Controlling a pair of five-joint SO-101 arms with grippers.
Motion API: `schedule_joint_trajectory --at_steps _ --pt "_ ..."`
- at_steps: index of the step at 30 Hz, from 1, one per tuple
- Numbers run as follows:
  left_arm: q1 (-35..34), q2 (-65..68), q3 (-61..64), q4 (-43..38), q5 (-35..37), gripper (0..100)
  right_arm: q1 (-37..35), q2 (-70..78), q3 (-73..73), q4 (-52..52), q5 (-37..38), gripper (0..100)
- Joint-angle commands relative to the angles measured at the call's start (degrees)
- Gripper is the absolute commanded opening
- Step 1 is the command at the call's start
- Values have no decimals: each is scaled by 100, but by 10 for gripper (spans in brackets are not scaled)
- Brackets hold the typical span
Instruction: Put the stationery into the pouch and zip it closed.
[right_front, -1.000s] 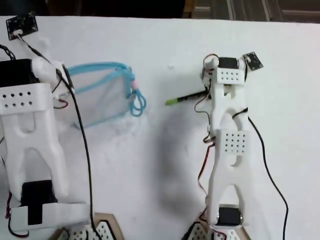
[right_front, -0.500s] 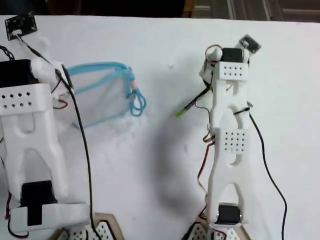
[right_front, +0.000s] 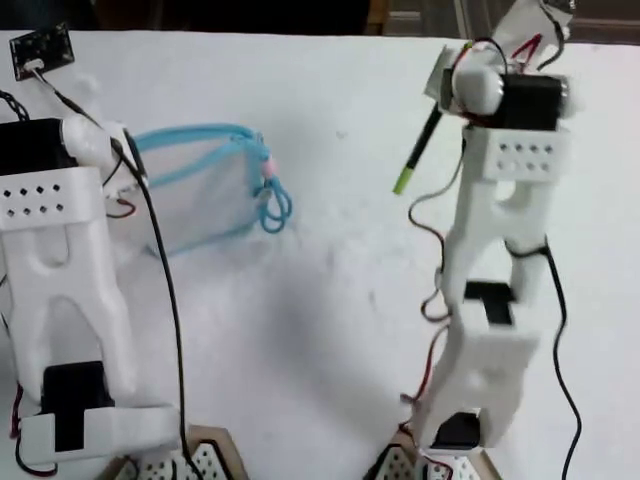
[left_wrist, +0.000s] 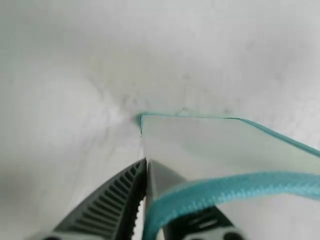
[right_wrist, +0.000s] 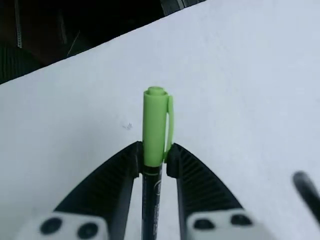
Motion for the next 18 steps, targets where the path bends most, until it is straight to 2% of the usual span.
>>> schedule_joint_trajectory --at_steps 1,6,10,18 --pt "31 119 62 18 -26 22 -13 -1543 1380 127 343 16" --pt "31 119 62 18 -26 22 -338 -3231 3631 101 976 16" --pt "31 119 62 18 -26 22 -945 -4286 5055 48 1644 16" --pt "31 119 62 18 -26 22 -2220 -5446 6198 -2475 1169 16"
